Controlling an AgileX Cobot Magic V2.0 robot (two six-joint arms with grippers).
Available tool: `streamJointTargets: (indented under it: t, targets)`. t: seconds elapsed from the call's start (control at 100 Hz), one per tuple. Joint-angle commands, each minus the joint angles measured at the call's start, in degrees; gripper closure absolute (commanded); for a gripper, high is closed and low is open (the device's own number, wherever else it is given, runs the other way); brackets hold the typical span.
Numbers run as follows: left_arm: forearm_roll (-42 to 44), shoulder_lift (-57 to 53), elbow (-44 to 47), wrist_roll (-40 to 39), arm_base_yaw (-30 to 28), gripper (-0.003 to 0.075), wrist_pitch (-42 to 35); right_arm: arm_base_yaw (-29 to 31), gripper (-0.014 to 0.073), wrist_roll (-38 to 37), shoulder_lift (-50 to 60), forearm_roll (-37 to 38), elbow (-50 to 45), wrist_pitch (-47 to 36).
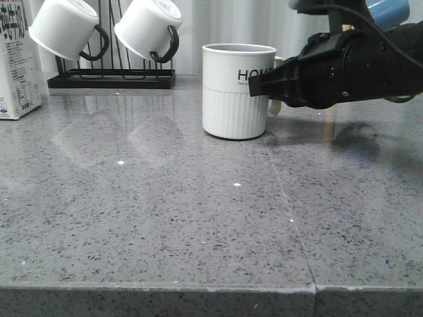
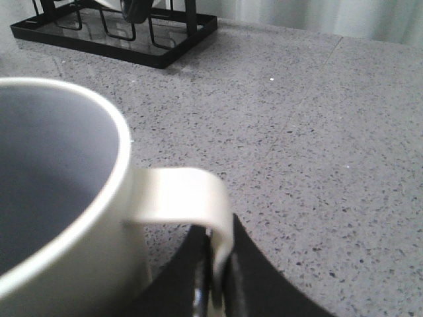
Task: Place milk next to cup
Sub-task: 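Carry the mug with the right gripper and set it mid-table, then open the right gripper and withdraw it from the mug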
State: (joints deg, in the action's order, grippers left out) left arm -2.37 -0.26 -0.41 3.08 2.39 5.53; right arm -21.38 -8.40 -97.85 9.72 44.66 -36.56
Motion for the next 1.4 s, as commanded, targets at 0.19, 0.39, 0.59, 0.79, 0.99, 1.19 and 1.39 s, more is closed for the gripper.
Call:
streamJointTargets:
  t: [0.19, 0.39, 0.59, 0.79, 0.99, 1.19, 1.39]
  targets:
    - [-0.02, -1.73, 3.4, -0.22, -0.13, 0.0741, -4.28, 0.09, 0.0569, -0.2, 2.32, 0.06, 1.82, -2.54]
    - [-0.02, -1.73, 3.4, -0.22, -0.13, 0.0741, -4.28, 0.14, 0.0368, -0.2, 2.32, 0.06, 1.73, -1.81]
    - [-0.02, -1.73, 3.4, -0.22, -0.13, 0.0741, -4.28, 0.2, 0.0288, -0.2, 4.09, 0.06, 1.09, -0.02]
    - [-0.02, -1.73, 3.4, -0.22, -0.13, 0.0741, -4.28, 0.2, 0.0288, -0.2, 8.98, 0.06, -2.19, 1.55]
    - [-0.02, -1.73, 3.4, -0.22, -0.13, 0.0741, -4.28, 0.2, 0.0307, -0.2, 16.37, 0.06, -7.19, 6.36]
    - [-0.02, -1.73, 3.4, -0.22, -0.13, 0.0741, -4.28, 0.2, 0.0505, -0.2, 27.17, 0.06, -13.25, 15.17]
    - [-0.02, -1.73, 3.4, -0.22, -0.13, 0.0741, -4.28, 0.2, 0.0664, -0.2, 39.37, 0.06, -19.34, 21.29]
